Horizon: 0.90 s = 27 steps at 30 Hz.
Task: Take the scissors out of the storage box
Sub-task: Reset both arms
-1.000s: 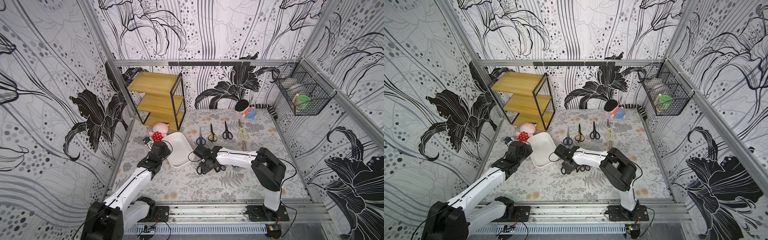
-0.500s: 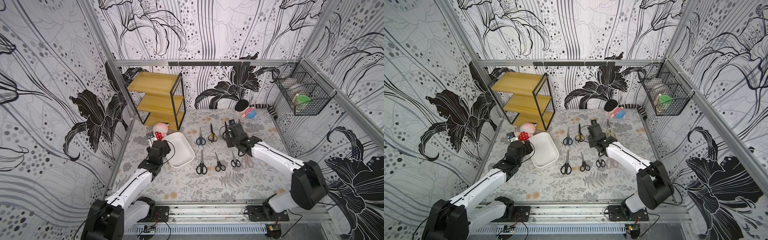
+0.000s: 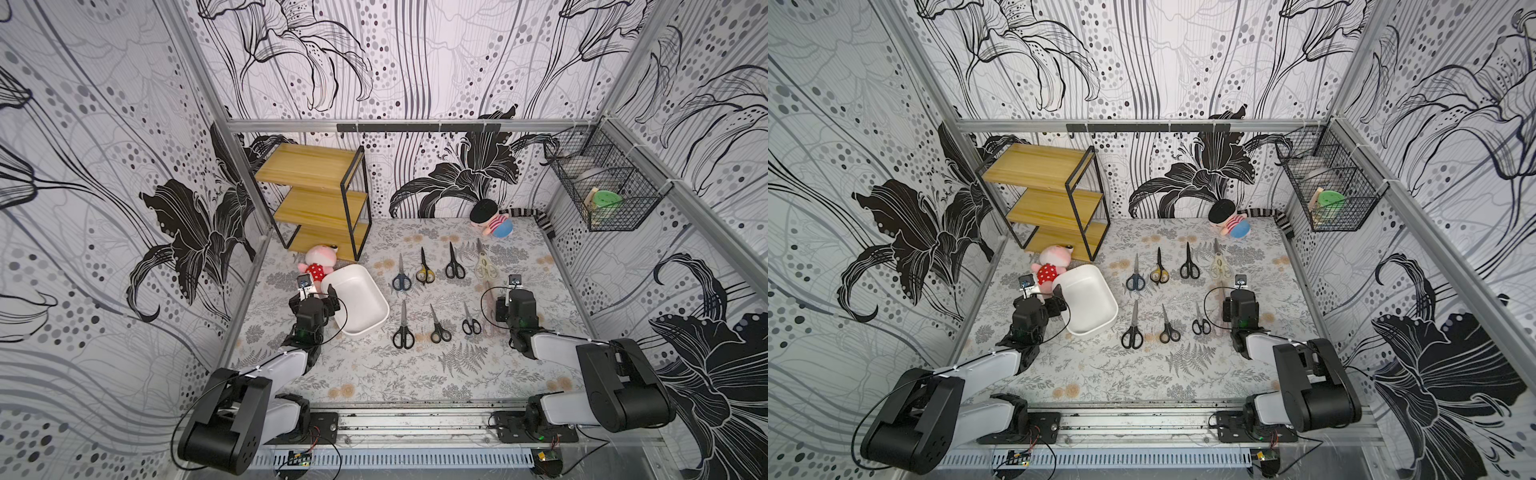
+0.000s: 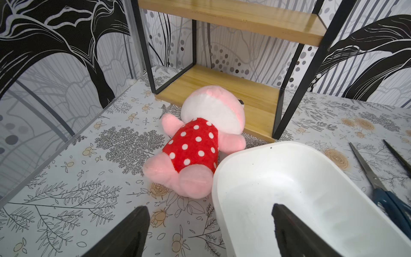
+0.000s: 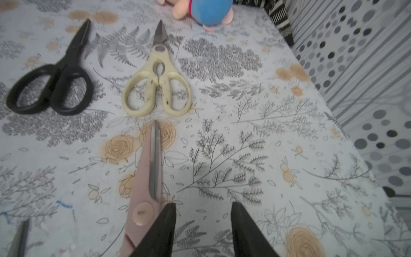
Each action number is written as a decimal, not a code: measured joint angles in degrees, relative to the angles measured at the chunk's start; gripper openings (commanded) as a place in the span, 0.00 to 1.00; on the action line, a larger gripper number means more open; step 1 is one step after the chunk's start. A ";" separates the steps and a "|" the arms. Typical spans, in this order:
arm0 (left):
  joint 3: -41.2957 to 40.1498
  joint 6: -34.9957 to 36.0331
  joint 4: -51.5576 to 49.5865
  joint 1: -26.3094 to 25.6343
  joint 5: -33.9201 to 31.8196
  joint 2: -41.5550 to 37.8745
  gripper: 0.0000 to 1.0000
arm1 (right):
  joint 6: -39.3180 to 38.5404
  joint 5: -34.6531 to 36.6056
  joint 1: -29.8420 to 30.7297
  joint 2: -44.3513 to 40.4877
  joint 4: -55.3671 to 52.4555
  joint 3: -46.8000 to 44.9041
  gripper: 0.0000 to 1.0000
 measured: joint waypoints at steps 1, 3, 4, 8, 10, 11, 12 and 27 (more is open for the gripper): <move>-0.39 0.37 1.64 0.07 0.00 0.42 0.91 | -0.74 0.33 0.00 0.13 3.02 -0.28 0.46; -0.87 1.22 6.43 0.31 -0.04 1.66 0.94 | -2.25 0.63 -0.26 0.81 10.05 -1.14 0.46; -0.79 1.60 8.11 0.39 -0.04 2.38 0.95 | -2.75 0.61 -0.52 1.57 12.96 -1.46 0.48; 0.50 4.44 14.62 0.96 0.28 6.88 0.99 | -4.02 -2.91 -3.45 3.74 18.51 -2.27 0.81; 0.70 4.92 17.51 1.60 0.87 9.60 0.98 | -3.50 -5.73 -5.92 3.76 21.29 -3.74 0.95; 0.83 4.85 17.79 2.58 1.64 10.62 0.98 | -3.45 -7.26 -7.15 4.15 22.97 -4.46 0.96; 0.79 4.83 18.49 3.72 2.38 11.30 0.98 | -3.50 -8.44 -8.00 4.63 24.11 -4.98 0.96; -3.13 4.72 31.01 5.84 4.94 13.49 0.98 | -3.52 -14.53 -8.57 5.57 29.90 -6.36 0.95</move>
